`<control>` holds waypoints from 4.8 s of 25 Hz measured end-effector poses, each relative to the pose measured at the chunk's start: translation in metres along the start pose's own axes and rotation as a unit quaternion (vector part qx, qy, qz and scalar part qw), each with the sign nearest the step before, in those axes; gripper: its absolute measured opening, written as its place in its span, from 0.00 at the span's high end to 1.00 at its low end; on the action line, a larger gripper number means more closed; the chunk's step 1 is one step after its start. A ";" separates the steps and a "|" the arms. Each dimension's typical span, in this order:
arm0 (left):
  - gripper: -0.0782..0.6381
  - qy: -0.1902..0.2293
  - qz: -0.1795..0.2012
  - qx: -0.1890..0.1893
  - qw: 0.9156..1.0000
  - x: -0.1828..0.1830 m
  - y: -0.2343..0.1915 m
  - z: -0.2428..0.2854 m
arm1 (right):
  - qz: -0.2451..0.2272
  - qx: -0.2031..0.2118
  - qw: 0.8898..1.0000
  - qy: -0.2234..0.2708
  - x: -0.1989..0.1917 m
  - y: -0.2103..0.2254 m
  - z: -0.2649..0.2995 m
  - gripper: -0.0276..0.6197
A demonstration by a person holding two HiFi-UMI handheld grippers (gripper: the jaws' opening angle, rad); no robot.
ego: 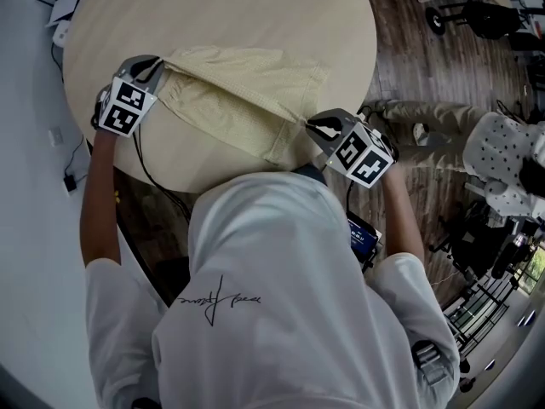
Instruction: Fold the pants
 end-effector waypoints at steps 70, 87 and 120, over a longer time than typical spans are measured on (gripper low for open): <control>0.81 -0.005 -0.219 0.277 0.935 0.067 0.215 -0.058 | -0.018 0.178 0.975 0.134 -0.048 0.042 -0.012 0.96; 0.81 0.023 -0.465 0.409 0.785 0.071 0.329 -0.025 | -0.063 0.182 0.969 0.154 -0.048 0.100 -0.020 0.96; 0.72 -0.072 -0.596 0.444 0.666 0.023 0.382 0.062 | 0.017 -0.005 0.989 0.147 -0.056 0.182 0.028 0.96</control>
Point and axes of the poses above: the fingertips, and each gripper's own axes: z forward along the fingers, y to its right, x out of its top, the point moved 2 cm from there along -z, backward along the fingers, and after that the axes turned 14 degrees about y, right-handed, at the moved point
